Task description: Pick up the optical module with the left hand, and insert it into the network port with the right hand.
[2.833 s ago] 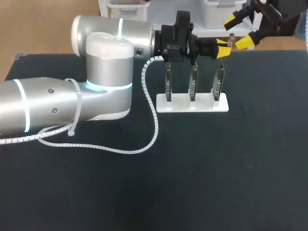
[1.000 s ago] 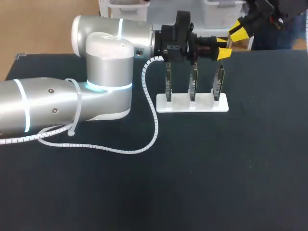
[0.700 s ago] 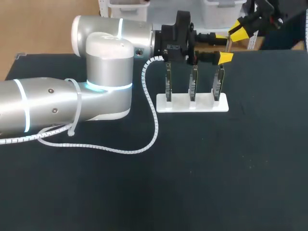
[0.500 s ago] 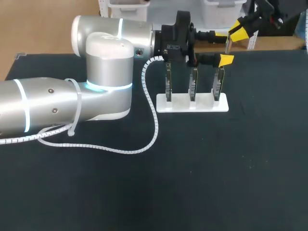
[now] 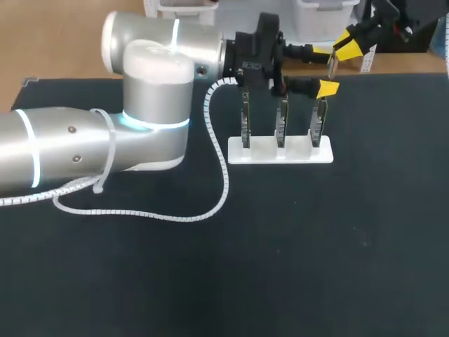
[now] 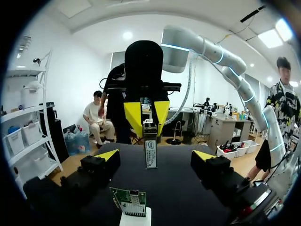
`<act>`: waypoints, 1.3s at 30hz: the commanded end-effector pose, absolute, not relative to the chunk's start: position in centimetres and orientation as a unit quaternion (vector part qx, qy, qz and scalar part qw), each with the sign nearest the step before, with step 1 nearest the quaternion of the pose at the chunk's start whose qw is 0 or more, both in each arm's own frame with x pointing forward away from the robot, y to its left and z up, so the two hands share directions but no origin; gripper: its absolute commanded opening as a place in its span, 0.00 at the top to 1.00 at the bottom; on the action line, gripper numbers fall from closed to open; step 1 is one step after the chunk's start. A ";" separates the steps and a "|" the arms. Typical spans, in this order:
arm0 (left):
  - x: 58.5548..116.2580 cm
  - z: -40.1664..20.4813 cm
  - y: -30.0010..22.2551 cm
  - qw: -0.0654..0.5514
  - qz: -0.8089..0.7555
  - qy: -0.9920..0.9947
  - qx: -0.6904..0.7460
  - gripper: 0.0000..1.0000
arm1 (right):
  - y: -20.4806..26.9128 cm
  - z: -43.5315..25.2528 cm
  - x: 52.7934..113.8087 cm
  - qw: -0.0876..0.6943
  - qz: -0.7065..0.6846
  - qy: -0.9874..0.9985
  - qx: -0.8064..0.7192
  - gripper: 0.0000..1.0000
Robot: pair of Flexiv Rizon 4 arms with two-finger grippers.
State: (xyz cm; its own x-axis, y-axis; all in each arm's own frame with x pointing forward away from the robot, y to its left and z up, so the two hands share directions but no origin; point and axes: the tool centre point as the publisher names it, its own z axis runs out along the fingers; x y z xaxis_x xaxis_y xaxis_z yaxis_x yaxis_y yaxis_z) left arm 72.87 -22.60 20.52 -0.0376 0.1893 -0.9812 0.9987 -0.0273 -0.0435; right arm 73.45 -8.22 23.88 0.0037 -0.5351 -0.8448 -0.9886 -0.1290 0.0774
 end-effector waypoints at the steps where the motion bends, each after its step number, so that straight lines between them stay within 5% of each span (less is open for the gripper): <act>1: 73.7 20.8 -21.6 0.404 -0.448 0.564 0.564 0.00 | -8.2 23.9 73.6 0.293 0.387 0.590 -0.645 1.00; 39: 76.6 19.8 -16.2 0.388 -0.400 0.627 0.544 0.00 | -8.2 23.9 73.6 0.293 0.387 0.590 -0.645 1.00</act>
State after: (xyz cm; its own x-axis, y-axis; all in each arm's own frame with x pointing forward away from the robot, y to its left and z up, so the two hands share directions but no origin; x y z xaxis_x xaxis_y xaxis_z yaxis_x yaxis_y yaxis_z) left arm 76.85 -16.34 20.21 -0.1100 0.3795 -0.9186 0.9928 0.0854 -0.0836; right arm 73.46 -8.22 23.87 0.0037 -0.5351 -0.8448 -0.9886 -0.1291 0.0774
